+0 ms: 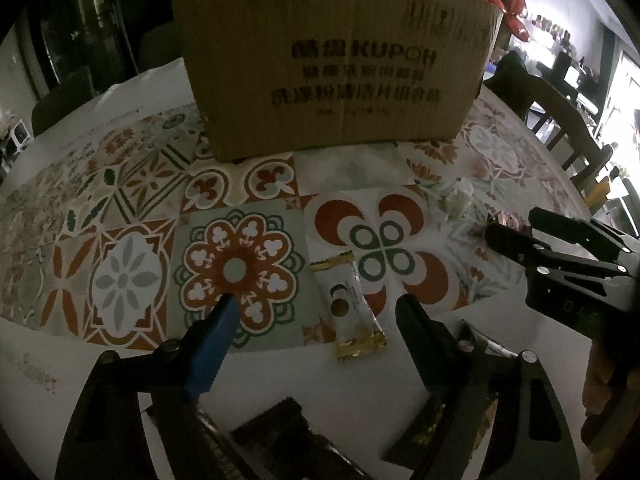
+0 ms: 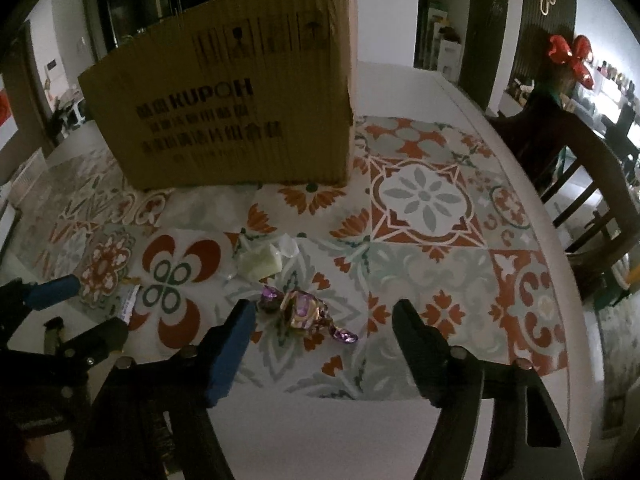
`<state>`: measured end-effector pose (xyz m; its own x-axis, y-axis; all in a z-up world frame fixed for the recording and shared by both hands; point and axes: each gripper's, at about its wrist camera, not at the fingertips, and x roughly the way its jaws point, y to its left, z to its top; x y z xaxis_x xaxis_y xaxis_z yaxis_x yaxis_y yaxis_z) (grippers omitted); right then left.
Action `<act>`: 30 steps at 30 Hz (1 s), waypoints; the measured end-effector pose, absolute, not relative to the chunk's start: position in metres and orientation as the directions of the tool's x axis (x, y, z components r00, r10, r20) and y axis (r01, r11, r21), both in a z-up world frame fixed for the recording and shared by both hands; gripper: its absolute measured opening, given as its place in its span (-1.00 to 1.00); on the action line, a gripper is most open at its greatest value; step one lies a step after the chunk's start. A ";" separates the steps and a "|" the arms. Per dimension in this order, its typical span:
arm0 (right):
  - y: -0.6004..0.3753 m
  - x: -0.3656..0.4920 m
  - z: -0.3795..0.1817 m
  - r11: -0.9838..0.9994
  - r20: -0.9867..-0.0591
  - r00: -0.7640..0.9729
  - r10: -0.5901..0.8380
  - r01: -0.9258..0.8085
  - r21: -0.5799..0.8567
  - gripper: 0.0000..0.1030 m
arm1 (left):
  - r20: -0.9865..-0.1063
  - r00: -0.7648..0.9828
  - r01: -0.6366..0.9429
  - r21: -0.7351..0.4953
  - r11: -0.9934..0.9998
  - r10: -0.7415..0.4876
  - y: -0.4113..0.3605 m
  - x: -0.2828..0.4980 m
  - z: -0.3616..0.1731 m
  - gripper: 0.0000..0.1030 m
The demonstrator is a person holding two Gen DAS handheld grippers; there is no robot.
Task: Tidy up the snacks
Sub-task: 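Grasp the cream snack stick with the left tool while the right tool grasps the purple-wrapped candy, then lift the cream stick and purple candy and carry them over the box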
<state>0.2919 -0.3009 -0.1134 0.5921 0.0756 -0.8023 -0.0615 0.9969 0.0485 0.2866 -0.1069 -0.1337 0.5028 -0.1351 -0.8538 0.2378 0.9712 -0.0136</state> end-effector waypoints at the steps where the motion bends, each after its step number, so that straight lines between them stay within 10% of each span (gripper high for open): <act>1: -0.301 0.293 -0.114 0.997 -0.803 0.590 0.077 -0.062 0.050 0.29 | -0.857 0.497 0.235 -0.014 0.972 -0.133 -0.108 0.288 -0.135 0.48; 8: -0.298 0.296 -0.117 0.996 -0.804 0.589 0.083 -0.079 0.045 0.03 | -0.856 0.499 0.230 -0.022 0.973 -0.137 -0.109 0.293 -0.139 0.27; 15: -0.294 0.293 -0.116 0.994 -0.800 0.593 0.096 -0.096 0.049 -0.49 | -0.844 0.508 0.260 -0.042 0.965 -0.173 -0.110 0.293 -0.136 -0.54; 30: -0.284 0.272 -0.097 0.987 -0.774 0.614 0.157 -0.105 0.118 -0.50 | -0.820 0.520 0.300 -0.088 0.950 -0.240 -0.110 0.282 -0.119 -0.62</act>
